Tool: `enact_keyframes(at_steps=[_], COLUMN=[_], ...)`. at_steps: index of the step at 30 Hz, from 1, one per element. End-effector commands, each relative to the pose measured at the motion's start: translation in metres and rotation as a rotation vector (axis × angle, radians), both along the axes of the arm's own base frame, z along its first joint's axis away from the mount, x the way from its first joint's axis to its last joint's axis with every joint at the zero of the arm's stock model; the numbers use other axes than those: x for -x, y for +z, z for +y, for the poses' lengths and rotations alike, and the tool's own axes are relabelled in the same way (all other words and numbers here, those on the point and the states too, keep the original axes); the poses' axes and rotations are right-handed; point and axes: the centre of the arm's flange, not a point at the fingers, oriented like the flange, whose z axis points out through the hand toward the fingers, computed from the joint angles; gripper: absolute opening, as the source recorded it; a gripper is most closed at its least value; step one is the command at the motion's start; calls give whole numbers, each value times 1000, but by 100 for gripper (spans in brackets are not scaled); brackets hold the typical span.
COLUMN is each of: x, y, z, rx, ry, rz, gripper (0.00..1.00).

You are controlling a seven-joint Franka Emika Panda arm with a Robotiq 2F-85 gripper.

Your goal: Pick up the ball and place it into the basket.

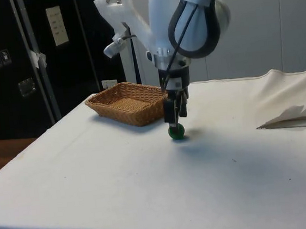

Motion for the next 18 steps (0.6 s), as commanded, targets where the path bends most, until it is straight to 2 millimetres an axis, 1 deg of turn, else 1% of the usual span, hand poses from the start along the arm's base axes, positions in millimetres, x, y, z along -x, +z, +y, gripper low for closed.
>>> enact_keyframes(at_steps=[1,3,4,5,9,12,13,14,18], x=[0,-1,-1,-2,-9,-14,-13,-14,-15], y=[7,3,-3,2,-3,-7,-11,-8,-12], z=[6,8,2,9,11,11,7,11,9], rx=[-27,-26,1,-26,-23,-18,4,-15,-2], ry=[5,0,-3,0,-8,-14,-15,-14,-15], rz=[-15,-11,4,-11,-6,-5,2,-3,1], gripper=[100,100,100,100,100,100,100,100,100])
